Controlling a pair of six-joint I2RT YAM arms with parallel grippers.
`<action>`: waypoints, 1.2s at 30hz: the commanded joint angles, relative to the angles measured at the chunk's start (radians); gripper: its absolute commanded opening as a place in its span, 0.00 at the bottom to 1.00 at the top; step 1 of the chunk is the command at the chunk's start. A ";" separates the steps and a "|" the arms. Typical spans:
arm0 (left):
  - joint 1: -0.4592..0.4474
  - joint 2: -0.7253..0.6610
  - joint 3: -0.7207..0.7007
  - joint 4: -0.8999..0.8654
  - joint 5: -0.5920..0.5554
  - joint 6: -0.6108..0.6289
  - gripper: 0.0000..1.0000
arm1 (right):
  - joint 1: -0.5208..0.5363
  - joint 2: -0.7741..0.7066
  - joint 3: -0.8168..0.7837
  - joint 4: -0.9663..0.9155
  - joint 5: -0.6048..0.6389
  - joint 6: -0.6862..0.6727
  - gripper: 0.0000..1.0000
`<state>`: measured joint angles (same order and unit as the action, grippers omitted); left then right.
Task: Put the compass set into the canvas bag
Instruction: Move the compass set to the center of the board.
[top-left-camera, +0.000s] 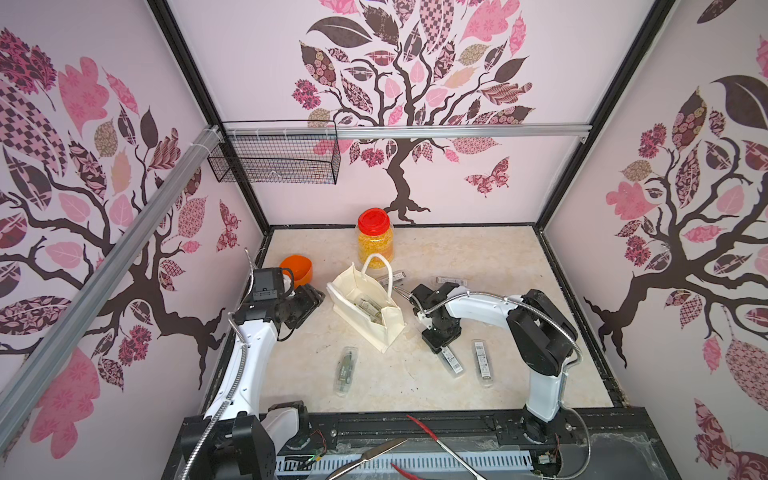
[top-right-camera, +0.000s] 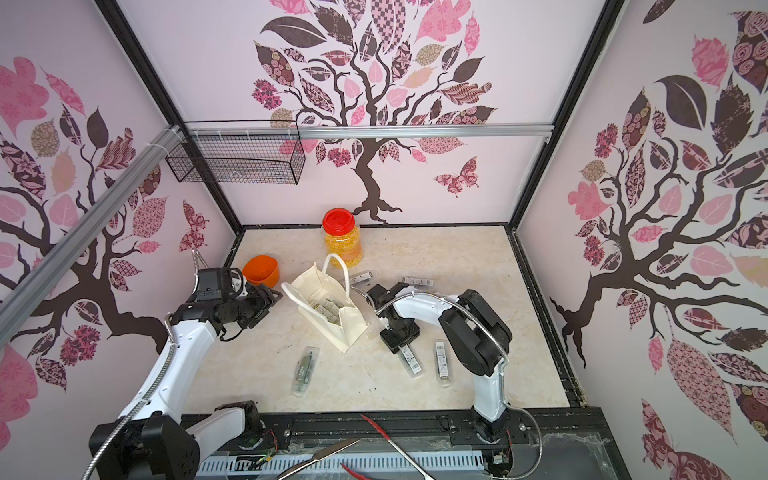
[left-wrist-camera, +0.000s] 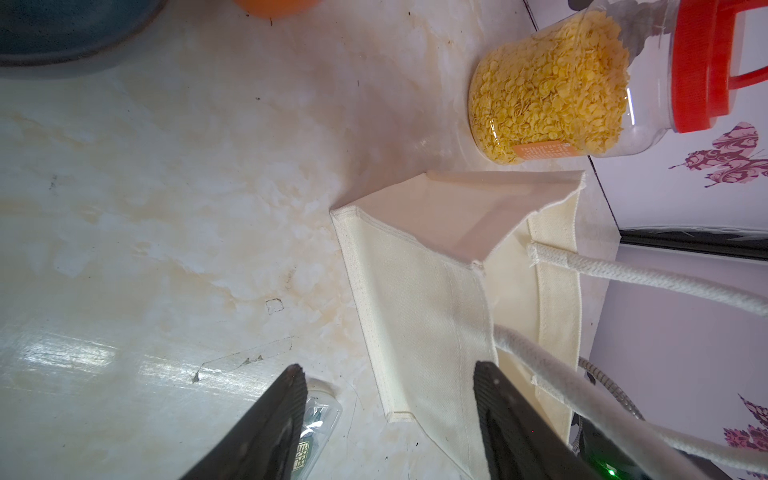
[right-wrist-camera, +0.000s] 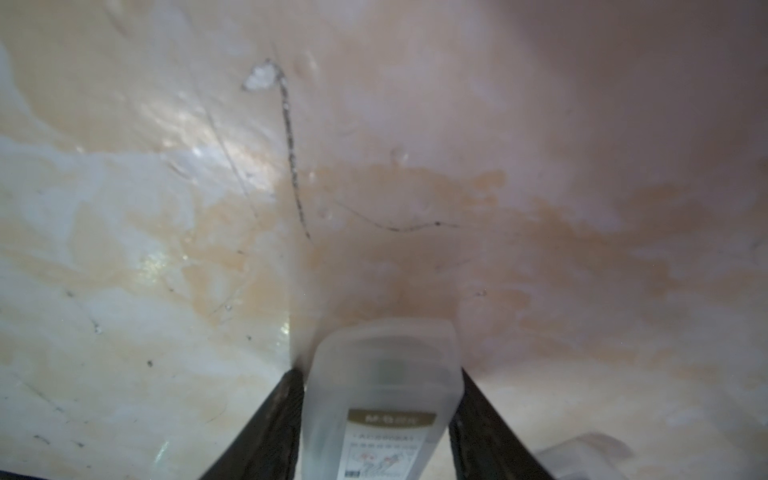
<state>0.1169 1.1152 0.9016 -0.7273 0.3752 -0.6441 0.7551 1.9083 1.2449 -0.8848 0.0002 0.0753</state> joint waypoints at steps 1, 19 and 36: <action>-0.003 -0.006 0.018 0.006 -0.015 0.009 0.68 | -0.003 0.024 0.038 0.015 0.022 0.009 0.56; -0.003 -0.014 0.013 0.006 -0.022 0.008 0.68 | -0.085 0.161 0.267 0.029 0.061 -0.030 0.53; -0.003 -0.005 0.019 0.014 -0.010 0.011 0.68 | -0.084 0.038 0.124 0.024 0.046 0.023 0.80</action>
<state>0.1169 1.1152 0.9016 -0.7269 0.3637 -0.6437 0.6662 2.0033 1.3907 -0.8272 0.0395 0.0868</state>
